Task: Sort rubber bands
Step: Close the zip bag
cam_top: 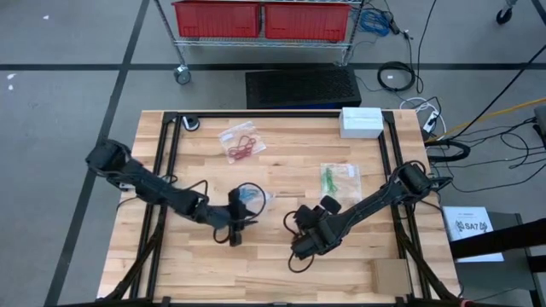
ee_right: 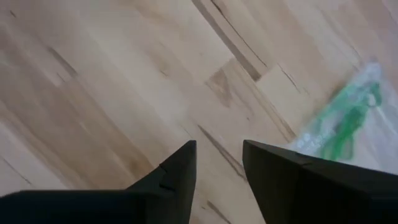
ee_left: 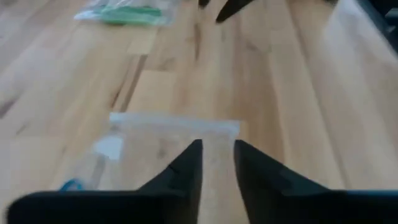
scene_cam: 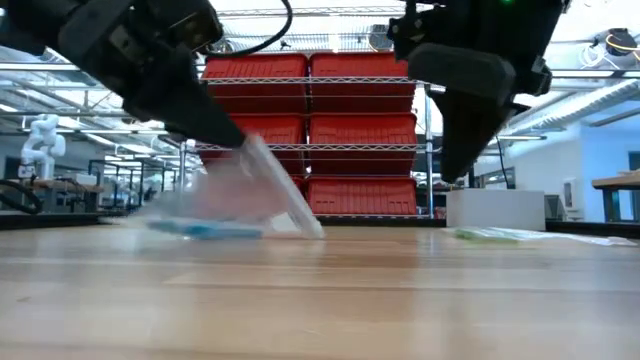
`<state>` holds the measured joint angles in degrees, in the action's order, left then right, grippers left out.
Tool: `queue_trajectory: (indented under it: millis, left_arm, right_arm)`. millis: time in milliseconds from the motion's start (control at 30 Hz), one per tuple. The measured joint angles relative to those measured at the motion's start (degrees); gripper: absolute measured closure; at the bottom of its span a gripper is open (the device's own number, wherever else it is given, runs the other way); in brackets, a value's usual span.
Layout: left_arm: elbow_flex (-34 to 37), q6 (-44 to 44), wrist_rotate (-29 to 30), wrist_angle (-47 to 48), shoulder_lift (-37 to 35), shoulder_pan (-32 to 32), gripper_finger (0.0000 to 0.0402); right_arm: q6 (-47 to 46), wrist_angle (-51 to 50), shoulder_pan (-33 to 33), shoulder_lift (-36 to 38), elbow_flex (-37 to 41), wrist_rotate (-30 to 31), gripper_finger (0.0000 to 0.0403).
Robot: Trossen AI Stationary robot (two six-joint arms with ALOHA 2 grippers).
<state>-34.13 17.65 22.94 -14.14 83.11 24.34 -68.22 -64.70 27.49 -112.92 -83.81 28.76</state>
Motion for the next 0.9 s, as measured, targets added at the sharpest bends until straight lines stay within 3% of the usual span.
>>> queue_trajectory:
  millis: [267,400,533,667,767,900]
  left_arm:
    - [0.0,0.0,-4.4,-4.5,1.0,-2.8,0.0222]
    - [0.0,0.9,-4.2,-4.3,0.9,-4.6,0.021]
    - [0.0,1.4,-3.5,-2.8,0.5,-5.8,0.025]
    - [0.0,1.3,-2.5,1.3,0.2,-6.0,0.033]
    - [1.3,0.8,-0.4,2.6,-0.3,-6.0,0.0389]
    - [5.1,1.4,0.7,1.3,-3.1,-6.0,0.0395]
  right_arm:
    - [1.0,5.8,-0.1,0.0,0.0,2.6,0.0307]
    - [1.7,13.5,-1.4,0.0,1.9,4.0,0.0328]
    - [5.2,30.3,-4.1,0.0,6.5,0.8,0.0351]
    - [8.7,45.3,-6.3,0.0,10.8,-2.9,0.0374]
    - [8.6,49.9,-7.5,0.0,12.9,-2.3,0.0383]
    - [5.9,52.2,-9.0,0.0,14.2,-0.4,0.0384]
